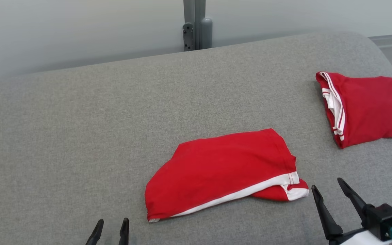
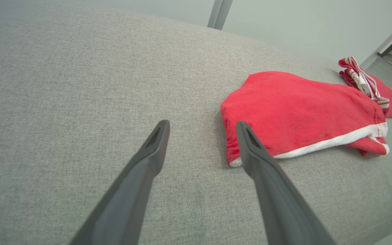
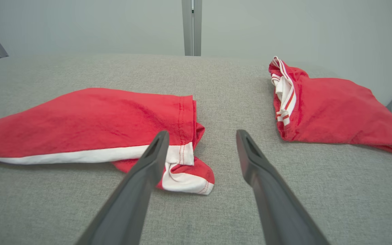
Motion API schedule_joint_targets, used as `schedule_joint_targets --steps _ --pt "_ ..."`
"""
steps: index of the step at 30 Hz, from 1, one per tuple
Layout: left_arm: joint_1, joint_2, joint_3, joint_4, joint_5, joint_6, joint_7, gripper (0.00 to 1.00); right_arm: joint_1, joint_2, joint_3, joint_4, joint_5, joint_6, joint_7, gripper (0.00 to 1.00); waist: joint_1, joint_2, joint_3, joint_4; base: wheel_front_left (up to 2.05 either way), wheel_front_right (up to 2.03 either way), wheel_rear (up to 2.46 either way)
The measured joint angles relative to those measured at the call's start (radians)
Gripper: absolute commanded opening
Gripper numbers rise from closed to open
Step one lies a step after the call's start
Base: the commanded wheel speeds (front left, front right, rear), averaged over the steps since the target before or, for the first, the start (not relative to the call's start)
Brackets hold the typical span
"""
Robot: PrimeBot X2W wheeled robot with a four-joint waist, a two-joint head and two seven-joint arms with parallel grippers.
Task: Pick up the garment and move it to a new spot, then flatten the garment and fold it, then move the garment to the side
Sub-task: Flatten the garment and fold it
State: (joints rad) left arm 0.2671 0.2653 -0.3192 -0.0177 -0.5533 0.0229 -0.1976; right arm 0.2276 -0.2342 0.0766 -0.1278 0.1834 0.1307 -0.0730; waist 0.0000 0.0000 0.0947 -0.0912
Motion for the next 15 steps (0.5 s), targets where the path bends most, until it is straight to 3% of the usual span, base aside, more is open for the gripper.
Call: schedule_joint_targets --steps 6,15 --pt "0.021 -0.049 0.052 0.066 0.012 0.008 -0.059 1.00 0.025 0.048 -0.030 0.142 -0.041 0.000 -0.152 1.00 0.0000 0.0000 -0.055 0.018 0.00 0.00 0.00" --pt "0.040 -0.119 0.140 0.102 0.095 -0.051 -0.064 1.00 0.001 0.085 -0.057 0.273 -0.065 0.000 -0.188 1.00 0.0000 0.0000 -0.094 0.041 0.00 0.00 0.00"
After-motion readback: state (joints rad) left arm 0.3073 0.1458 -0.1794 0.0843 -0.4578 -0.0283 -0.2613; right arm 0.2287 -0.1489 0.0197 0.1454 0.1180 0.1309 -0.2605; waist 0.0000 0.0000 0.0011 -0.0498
